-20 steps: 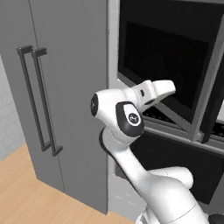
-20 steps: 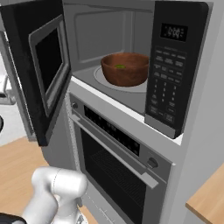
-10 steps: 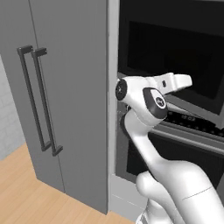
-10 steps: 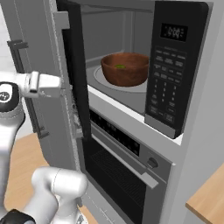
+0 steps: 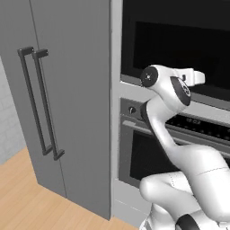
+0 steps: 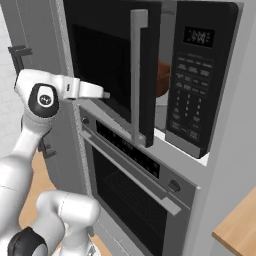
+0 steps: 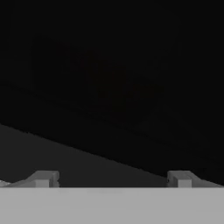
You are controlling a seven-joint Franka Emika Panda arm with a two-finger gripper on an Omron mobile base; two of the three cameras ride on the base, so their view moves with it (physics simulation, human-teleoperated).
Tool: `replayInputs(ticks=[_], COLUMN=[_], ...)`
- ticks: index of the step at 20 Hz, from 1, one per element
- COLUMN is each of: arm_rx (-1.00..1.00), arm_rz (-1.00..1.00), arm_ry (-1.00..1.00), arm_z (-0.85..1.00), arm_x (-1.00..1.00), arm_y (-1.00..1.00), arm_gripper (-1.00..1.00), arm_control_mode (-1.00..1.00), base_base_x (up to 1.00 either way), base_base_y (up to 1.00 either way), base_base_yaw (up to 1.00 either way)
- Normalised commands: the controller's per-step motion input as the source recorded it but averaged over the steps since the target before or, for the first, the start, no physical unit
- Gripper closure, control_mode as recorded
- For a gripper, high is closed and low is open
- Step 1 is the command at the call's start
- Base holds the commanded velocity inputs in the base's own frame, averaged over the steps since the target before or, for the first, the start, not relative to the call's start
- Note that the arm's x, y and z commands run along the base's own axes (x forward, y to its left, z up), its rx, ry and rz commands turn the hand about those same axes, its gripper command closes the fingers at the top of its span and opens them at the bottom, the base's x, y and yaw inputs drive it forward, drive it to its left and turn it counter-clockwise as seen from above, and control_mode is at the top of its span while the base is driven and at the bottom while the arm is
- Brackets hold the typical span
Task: Pick the lime from the sink and place it in the bowl. Then pick the bowl and place it in the microwave. Then close the microwave door and press the start button.
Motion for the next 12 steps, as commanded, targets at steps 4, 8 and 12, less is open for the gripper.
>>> replayInputs(ticks=[4, 8, 12], arm_rx=[0.15, 0.14, 0.09], arm_rz=[0.03, 0.04, 0.05], arm_ry=[-0.01, -0.06, -0.13], arm_z=[0.05, 0.01, -0.17], arm_x=[0.69, 0.65, 0.92], arm_y=[-0.50, -0.61, -0.54], arm_gripper=[-1.00, -1.00, -1.00], arm_control_mode=[-1.00, -1.00, -1.00], base_base_x=[0.00, 0.00, 0.00], base_base_y=[0.00, 0.00, 0.00], base_base_yaw=[0.00, 0.00, 0.00])
